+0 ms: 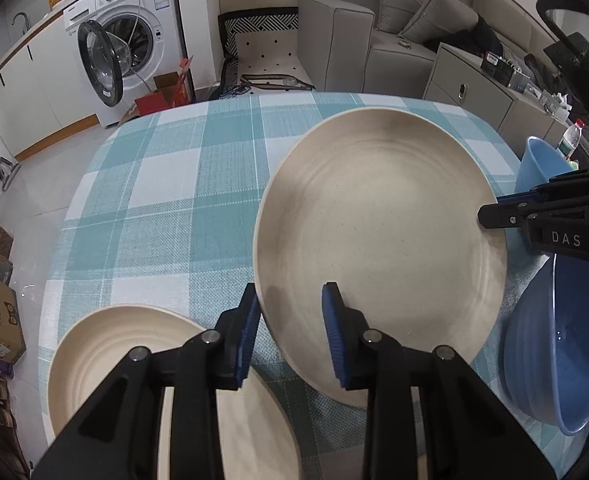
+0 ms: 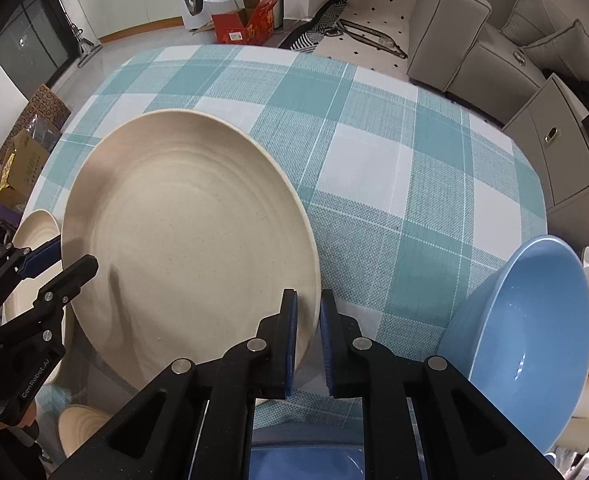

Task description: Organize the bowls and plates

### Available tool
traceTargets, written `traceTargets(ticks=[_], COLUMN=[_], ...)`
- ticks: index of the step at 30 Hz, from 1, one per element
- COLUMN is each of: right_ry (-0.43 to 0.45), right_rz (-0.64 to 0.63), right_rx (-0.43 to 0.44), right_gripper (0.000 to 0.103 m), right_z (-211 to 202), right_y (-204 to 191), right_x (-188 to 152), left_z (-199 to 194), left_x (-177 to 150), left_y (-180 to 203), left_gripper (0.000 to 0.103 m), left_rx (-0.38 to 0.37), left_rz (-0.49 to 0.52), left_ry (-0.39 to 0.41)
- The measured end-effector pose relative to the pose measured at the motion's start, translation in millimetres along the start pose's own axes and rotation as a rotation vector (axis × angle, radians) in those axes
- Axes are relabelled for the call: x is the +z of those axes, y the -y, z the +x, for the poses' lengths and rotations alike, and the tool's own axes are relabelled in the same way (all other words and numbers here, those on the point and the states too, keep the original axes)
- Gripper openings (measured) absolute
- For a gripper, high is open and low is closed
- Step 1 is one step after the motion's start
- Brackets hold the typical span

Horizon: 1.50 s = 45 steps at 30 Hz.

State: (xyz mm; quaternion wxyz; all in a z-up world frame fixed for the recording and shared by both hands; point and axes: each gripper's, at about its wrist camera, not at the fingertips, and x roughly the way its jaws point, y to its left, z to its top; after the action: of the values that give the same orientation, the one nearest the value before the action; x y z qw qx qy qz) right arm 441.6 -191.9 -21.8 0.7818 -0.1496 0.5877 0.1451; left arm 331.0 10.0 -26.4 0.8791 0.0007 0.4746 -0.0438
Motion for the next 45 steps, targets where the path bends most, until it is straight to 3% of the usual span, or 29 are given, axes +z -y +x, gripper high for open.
traceTargets(ticks=[19,32,45], right_ry=[0.158,0.228,0.250], right_rz=[-0.026,-0.072,-0.115], right_rx=[0.020,0.029,0.044], right_gripper=[0.011,0.011,0.011], right_z=[-77.2,-133.7,-164.4], right_y=[-22.2,-48.1,-69.1], right_x=[-9.6,-37.4,-79.1], left_z=[-63.3,-119.9,-154.2], left_x=[-2.0,-24.8,-54.9], left_y=[-13.9,-18.4,-18.1], left_gripper=[0.030,0.030,0.030], left_rx=[0.019,0.031,0.033], left_rz=[-0.036,-0.051,-0.065], left_ry=[0.127,0.205,0.247])
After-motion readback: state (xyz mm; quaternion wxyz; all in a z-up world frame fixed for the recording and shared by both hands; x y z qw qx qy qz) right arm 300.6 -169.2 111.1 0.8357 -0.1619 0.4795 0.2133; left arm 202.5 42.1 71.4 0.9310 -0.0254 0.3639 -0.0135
